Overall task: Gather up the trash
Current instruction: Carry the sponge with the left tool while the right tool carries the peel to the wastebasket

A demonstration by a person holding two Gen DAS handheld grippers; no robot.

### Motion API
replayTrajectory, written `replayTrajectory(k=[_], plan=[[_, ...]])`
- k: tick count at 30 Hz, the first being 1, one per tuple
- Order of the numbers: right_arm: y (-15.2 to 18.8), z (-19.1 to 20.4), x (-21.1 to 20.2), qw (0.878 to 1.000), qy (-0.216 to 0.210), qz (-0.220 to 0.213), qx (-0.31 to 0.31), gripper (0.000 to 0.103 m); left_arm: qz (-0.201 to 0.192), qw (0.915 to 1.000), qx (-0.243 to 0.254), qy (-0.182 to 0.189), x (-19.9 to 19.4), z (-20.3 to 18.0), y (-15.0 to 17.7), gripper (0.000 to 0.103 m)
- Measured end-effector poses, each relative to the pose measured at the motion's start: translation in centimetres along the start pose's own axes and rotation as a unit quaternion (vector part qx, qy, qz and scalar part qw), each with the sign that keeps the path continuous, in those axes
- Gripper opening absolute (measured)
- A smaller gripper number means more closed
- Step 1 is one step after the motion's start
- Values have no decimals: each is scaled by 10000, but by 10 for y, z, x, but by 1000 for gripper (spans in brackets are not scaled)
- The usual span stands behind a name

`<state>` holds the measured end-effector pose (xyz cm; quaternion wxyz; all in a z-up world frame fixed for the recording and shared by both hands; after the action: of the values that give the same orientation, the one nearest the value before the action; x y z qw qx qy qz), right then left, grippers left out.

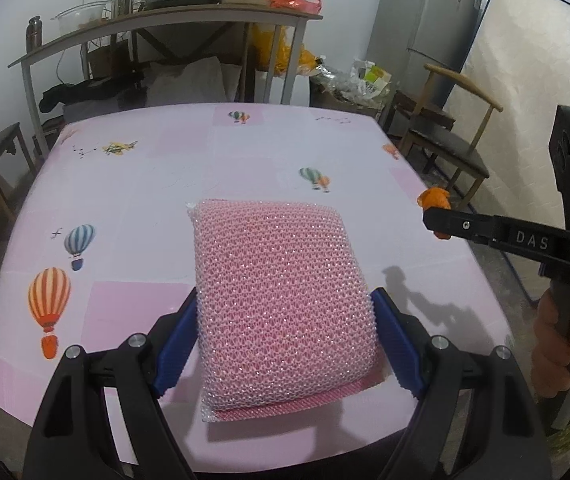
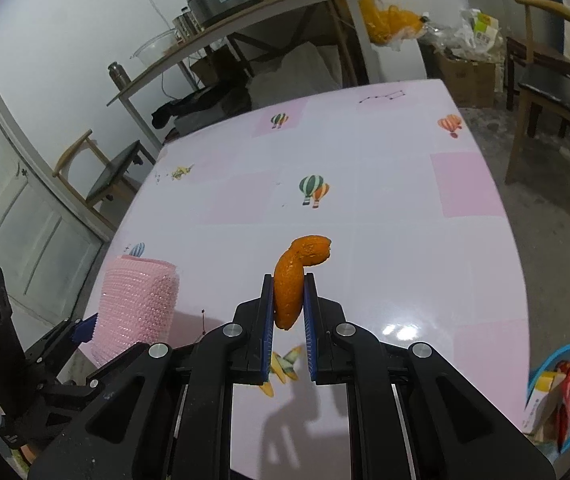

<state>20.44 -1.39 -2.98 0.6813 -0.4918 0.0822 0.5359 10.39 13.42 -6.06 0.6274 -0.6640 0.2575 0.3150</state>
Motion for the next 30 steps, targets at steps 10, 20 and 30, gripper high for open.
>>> replayTrajectory(k=[10,20,30], plan=[[7,-21,-44,9990,33,-359,249,12,-128,9989,283,358,-19,-43,-5,80],[19,-71,-122,9899,429,-1086,804,12,-169,9907,711,1151,-42,-114,-14,80],[109,-194,-277,9303,1943,-2123,2275,12,729,9457,1329,2876,-53,-259,-16,81]])
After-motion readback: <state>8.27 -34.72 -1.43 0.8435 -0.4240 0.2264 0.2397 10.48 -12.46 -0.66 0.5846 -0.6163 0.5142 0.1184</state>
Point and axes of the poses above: each gripper's, at about its wrist camera, not at the fingertips, and x roughly the way its jaws point, z to its left, y to its underside, the point moved 7 cm from there along x, roughly the way its jaws point, and after that the axes turned 12 degrees about -y, right-handed, at the moved point
